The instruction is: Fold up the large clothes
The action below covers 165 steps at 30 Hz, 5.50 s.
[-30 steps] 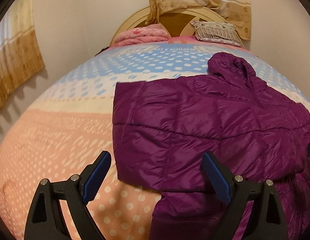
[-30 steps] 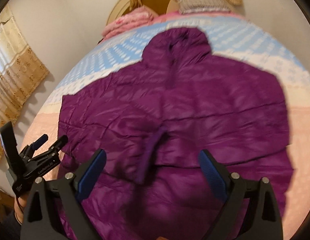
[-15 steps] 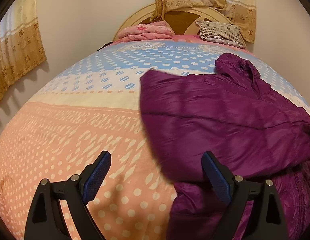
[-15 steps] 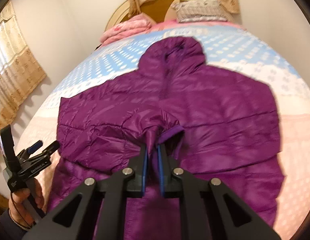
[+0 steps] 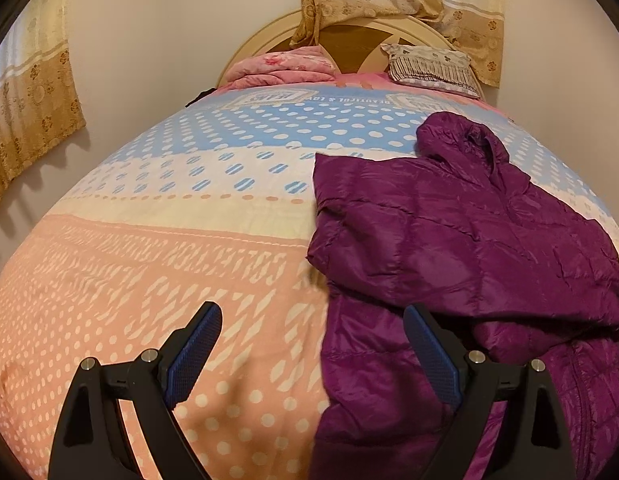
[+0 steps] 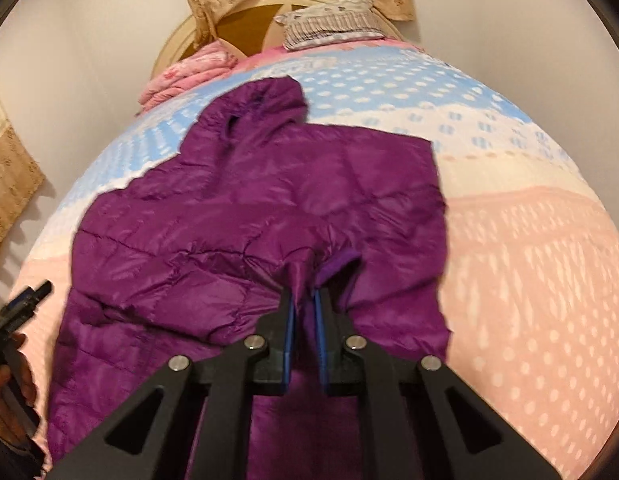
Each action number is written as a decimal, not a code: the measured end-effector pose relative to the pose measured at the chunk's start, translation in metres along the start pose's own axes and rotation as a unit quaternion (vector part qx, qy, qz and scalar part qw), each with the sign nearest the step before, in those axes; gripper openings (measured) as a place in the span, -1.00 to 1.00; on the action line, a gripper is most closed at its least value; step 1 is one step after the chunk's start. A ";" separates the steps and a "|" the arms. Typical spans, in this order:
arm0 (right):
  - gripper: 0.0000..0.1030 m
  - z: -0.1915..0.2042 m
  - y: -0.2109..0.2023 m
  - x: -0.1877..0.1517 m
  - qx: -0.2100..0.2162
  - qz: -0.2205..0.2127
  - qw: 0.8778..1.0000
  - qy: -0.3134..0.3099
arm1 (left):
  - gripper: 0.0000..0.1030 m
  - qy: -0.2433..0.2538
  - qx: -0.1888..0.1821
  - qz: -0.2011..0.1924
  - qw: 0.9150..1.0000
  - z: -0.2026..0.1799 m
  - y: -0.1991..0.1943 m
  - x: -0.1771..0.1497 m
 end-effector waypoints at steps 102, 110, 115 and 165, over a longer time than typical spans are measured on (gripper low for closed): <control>0.54 0.029 0.163 0.226 0.076 0.011 0.997 0.000 | 0.90 0.066 -0.141 0.076 0.985 -0.187 0.206 0.233; 0.58 0.029 0.231 0.283 0.071 0.023 0.997 0.014 | 0.90 0.045 -0.117 0.083 0.989 -0.208 0.282 0.276; 0.60 0.035 0.256 0.299 0.079 0.032 0.996 0.019 | 0.90 0.059 -0.108 0.095 0.988 -0.220 0.315 0.274; -0.01 0.013 0.056 0.116 0.032 -0.011 0.986 -0.163 | 0.77 0.149 -0.169 -0.045 0.973 -0.137 0.056 0.110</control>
Point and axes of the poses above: each gripper's, at about its wrist camera, not at the fingertips, and y roughly the way its jaws point, z to its left, x to its top, the point moved 10 cm from there along y, roughly the way its jaws point, and after that the axes turned 1 degree about -y, right-handed, at the moved point
